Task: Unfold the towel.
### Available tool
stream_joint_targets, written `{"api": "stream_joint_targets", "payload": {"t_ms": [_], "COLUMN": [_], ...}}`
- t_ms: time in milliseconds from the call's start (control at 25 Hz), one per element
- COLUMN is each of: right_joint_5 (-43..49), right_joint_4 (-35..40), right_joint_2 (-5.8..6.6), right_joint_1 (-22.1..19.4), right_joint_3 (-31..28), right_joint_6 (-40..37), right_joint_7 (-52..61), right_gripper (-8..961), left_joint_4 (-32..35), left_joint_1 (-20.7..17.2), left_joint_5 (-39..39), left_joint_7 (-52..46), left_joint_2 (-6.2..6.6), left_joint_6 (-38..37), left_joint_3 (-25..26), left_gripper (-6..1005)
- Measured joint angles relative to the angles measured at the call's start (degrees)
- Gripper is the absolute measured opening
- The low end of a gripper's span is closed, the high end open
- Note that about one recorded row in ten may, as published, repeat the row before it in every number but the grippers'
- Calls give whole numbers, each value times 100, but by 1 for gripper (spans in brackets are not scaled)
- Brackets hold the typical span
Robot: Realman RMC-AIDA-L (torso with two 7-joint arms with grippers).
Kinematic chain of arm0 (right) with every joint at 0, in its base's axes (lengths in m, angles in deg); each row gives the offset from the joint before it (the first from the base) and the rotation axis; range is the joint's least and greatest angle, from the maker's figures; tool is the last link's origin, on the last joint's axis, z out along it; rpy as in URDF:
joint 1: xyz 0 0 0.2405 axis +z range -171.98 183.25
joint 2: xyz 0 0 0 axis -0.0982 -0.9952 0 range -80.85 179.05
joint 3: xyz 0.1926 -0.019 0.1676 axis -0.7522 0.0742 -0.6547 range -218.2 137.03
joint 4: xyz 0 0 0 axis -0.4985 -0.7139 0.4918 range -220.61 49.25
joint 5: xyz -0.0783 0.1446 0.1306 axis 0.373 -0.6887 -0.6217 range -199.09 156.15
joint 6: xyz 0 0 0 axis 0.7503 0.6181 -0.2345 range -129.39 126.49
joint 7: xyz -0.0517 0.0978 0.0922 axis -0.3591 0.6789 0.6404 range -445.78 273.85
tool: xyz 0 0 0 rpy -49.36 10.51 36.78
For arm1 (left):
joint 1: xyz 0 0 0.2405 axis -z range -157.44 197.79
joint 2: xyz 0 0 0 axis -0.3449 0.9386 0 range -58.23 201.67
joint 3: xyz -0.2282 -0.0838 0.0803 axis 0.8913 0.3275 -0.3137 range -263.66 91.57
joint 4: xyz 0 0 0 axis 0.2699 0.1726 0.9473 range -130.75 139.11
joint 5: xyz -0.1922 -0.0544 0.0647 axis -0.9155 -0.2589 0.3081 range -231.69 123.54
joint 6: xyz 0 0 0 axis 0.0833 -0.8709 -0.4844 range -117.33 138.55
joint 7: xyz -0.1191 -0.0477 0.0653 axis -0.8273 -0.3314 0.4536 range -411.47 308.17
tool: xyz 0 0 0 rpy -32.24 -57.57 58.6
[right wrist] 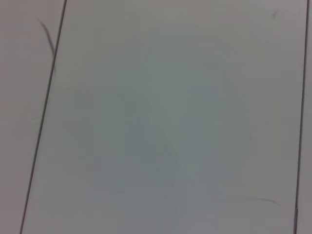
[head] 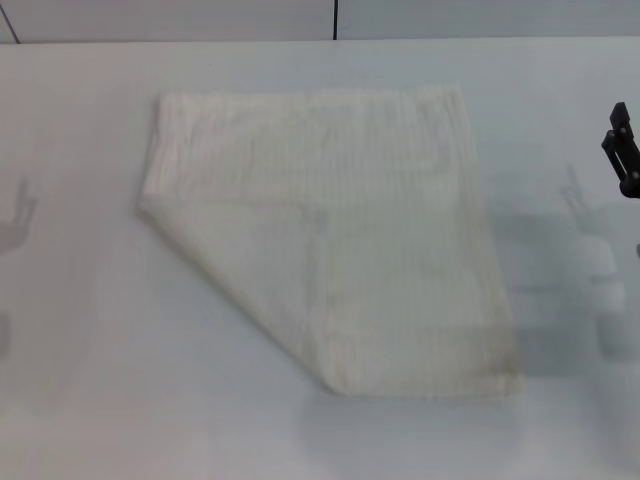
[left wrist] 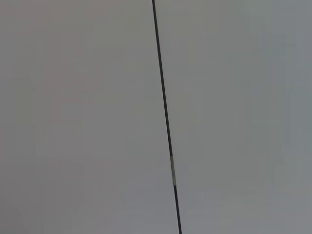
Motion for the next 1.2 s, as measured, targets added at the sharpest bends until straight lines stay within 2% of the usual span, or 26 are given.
{"api": "stream_joint_targets", "payload": {"t_ms": [400,680,720,760,800,840,960,1000,1040,1160,1200], "right_joint_5": [-7,0,4,4,31,31,140,197,197,420,617], "right_joint_4": [211,887,1265,1265,1773,1773,2671,3336,3336,4472,5266], "right_joint_2": [12,115,205,205,355,355,572,646,646,590,445], "right_joint_1": [25,21,13,13,4,4,-39,-108,-108,-346,-510], "right_joint_3": [28,33,16,16,11,11,-108,-432,-432,-1282,-1968], "right_joint_6": [-50,-603,-935,-935,-1410,-1410,-2319,-3264,-3264,-5207,-6805], "right_joint_7": [36,51,49,49,1,1,-238,-535,-535,-1043,-1297], "right_gripper": [782,782,783,783,783,783,782,781,780,779,778], "left_joint_4": [22,33,2,2,-21,-21,-96,-136,-136,-364,-364], "left_joint_1": [3,47,58,58,104,104,144,147,147,135,135], "left_joint_5": [18,19,18,18,18,18,18,18,18,18,18], "left_joint_7": [19,49,49,49,50,50,51,52,52,53,53], "left_joint_2": [0,22,20,20,18,18,26,29,29,37,37], "left_joint_6": [47,148,168,168,192,192,266,302,302,525,525], "left_joint_3": [-14,-166,-170,-170,-207,-207,-292,-308,-308,-350,-350], "left_gripper": [805,803,802,802,802,801,800,800,800,798,798]}}
